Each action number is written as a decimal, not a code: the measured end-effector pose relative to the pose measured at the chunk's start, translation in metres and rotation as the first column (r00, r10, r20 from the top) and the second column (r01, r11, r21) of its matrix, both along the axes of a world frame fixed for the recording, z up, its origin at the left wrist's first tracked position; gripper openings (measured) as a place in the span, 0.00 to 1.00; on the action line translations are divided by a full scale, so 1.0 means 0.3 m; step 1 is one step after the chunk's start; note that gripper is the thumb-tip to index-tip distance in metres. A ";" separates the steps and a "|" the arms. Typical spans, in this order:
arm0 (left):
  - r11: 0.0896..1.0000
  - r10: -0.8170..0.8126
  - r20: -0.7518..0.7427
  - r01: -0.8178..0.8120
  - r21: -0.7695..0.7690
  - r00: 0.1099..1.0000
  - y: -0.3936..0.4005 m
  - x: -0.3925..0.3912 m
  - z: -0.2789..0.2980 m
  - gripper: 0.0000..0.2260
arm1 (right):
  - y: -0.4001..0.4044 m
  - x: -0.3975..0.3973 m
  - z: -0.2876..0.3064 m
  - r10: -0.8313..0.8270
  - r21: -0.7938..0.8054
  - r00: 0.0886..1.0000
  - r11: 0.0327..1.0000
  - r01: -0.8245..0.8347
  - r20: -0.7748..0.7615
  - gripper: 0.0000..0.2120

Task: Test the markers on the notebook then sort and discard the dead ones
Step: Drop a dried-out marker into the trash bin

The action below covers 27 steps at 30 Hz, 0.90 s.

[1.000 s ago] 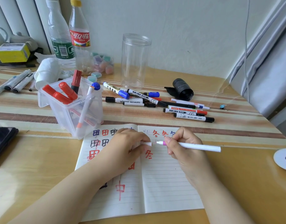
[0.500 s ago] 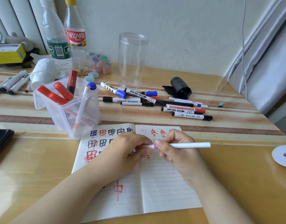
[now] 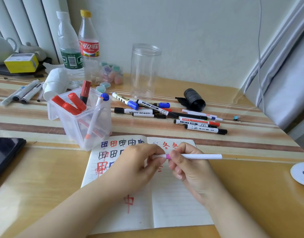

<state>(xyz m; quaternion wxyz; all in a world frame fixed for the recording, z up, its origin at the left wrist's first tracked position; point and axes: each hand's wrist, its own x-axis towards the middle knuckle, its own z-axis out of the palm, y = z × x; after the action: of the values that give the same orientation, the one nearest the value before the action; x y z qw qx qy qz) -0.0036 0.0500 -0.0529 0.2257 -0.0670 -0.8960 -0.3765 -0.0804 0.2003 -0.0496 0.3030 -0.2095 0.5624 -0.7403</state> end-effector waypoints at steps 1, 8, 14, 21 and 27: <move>1.000 0.007 0.003 -0.007 0.029 1.000 0.001 0.006 0.015 0.06 | 0.004 0.006 0.011 0.012 -0.013 1.000 1.000 -0.012 -0.003 0.22; 0.970 0.139 -0.029 -0.130 0.206 0.990 -0.103 0.179 0.165 0.03 | -0.031 0.090 0.152 0.139 -0.043 0.986 0.989 -0.143 -0.089 0.13; 0.710 0.439 -0.049 -0.313 0.631 0.897 -0.238 0.622 0.227 0.04 | -0.370 0.399 0.228 0.382 -0.139 0.920 0.910 -0.391 -0.093 0.07; 0.301 0.887 0.053 -0.660 0.688 0.460 -0.376 1.399 0.119 0.04 | -0.795 1.005 0.112 0.710 0.121 0.704 0.697 -0.707 0.017 0.01; -0.178 0.931 0.360 -0.927 0.329 -0.051 -0.415 1.916 -0.307 0.04 | -0.894 1.308 -0.207 0.818 0.517 0.575 0.495 -0.698 -0.008 0.04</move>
<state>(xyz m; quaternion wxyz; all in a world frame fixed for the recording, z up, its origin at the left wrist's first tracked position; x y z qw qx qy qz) 0.5713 -0.0745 -0.1451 0.4381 0.6620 -0.5272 -0.3032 0.3121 -0.0680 -0.1117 0.5654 -0.4508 0.6017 -0.3393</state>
